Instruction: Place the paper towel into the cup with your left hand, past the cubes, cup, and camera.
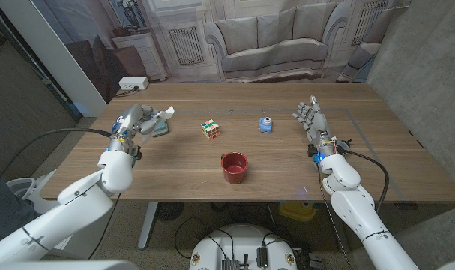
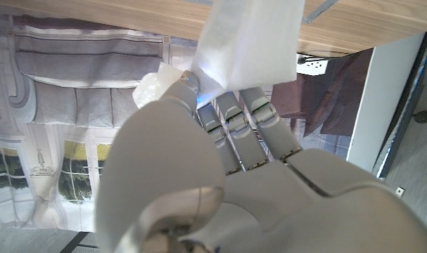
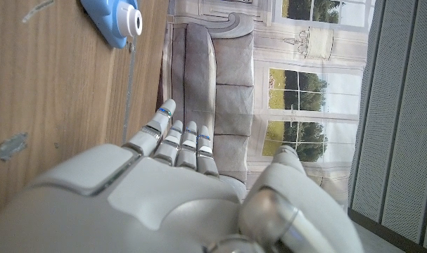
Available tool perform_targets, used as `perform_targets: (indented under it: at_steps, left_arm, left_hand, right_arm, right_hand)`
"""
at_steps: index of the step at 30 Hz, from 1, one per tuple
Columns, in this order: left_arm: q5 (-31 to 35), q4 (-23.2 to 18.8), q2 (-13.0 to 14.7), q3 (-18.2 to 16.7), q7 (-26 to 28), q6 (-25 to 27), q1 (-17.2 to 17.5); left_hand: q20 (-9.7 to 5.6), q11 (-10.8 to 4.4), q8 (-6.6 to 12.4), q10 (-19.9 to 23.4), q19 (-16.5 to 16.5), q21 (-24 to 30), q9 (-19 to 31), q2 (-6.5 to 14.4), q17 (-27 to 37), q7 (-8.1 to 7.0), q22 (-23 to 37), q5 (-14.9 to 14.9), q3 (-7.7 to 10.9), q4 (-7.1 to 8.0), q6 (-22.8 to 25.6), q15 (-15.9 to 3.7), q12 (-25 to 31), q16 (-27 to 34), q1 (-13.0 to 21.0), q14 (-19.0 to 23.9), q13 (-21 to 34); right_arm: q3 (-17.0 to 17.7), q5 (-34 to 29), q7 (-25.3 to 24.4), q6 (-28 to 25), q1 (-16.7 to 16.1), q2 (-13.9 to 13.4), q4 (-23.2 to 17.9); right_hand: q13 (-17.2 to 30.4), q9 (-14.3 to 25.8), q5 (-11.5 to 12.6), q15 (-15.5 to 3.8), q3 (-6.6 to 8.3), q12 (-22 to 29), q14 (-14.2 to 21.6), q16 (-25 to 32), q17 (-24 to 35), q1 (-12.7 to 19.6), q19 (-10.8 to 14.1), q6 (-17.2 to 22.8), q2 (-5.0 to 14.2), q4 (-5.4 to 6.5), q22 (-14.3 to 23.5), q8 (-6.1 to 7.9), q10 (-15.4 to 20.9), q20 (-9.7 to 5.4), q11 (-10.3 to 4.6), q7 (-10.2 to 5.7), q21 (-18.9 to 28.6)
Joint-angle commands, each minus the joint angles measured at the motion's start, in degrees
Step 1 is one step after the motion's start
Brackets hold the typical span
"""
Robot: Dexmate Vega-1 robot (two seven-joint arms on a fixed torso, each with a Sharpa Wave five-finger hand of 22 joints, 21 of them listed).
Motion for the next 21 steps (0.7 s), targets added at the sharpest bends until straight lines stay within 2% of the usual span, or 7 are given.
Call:
perform_targets:
  at_steps: [1, 9, 17, 21]
  left_arm:
    - [-0.42, 1.52, 1.54, 0.81, -3.55, -4.53, -2.08]
    - [-1.19, 1.75, 2.1, 0.07, -4.87, -8.28, -1.57]
    - [-2.78, 3.97, 1.7, -0.49, -6.13, -16.3, -1.55]
    - [-2.81, 4.79, 1.5, -0.21, -6.96, -18.2, -2.17]
  left_hand:
    - [-0.56, -0.73, 0.53, 0.76, 0.19, -0.11, -0.04, -0.48, 0.04, -0.12, 0.07, 0.12, 0.36, 0.13, 1.31, -3.9, 0.0, 0.14, -0.14, 0.21, -0.13]
    - [-0.78, -1.29, 0.55, 1.19, -0.33, -0.42, -0.3, -0.98, -0.09, -0.22, 0.09, 0.24, 0.25, 0.14, 2.17, -3.88, -0.21, -0.06, -0.41, 0.04, -0.5]
    - [-0.86, -1.23, 0.47, 1.54, -0.07, -0.38, -0.45, -1.0, -0.08, -0.09, 0.11, 0.34, 0.31, 0.17, 2.62, -3.92, -0.32, 0.03, -0.47, 0.29, -0.75]
    - [-0.78, -1.24, 0.39, 1.79, -0.03, -0.4, -0.5, -1.07, -0.08, -0.16, 0.11, 0.37, 0.34, 0.14, 2.76, -3.91, -0.34, 0.06, -0.47, 0.42, -0.87]
  right_arm:
    - [0.12, 0.48, 0.36, 1.16, -0.19, 0.51, 0.48]
    - [-0.12, 0.6, 0.81, 1.44, 0.41, 0.68, 1.19]
    - [-0.3, 0.54, 0.8, 1.23, 0.53, 0.66, 1.16]
    - [-0.36, 0.43, 0.69, 1.21, 0.55, 0.67, 1.15]
  right_hand:
    - [0.13, 0.26, -0.15, 0.02, -0.2, -0.05, 0.19, -0.26, 0.2, 0.16, 0.64, 0.34, 0.11, -0.06, 0.11, -0.13, 0.32, -1.87, 0.25, 0.43, -0.2]
    - [0.13, 0.26, -0.14, 0.09, -0.22, -0.03, 0.18, -0.26, 0.21, 0.18, 0.67, 0.33, 0.16, -0.08, 0.12, -0.14, 0.38, -1.89, 0.25, 0.38, -0.34]
    - [0.13, 0.27, -0.14, 0.09, -0.24, -0.05, 0.17, -0.27, 0.21, 0.19, 0.73, 0.32, 0.21, -0.1, 0.12, -0.14, 0.34, -1.91, 0.31, 0.4, -0.46]
    - [0.13, 0.26, -0.15, 0.1, -0.26, -0.06, 0.15, -0.28, 0.21, 0.19, 0.74, 0.32, 0.23, -0.12, 0.13, -0.14, 0.33, -1.89, 0.25, 0.47, -0.52]
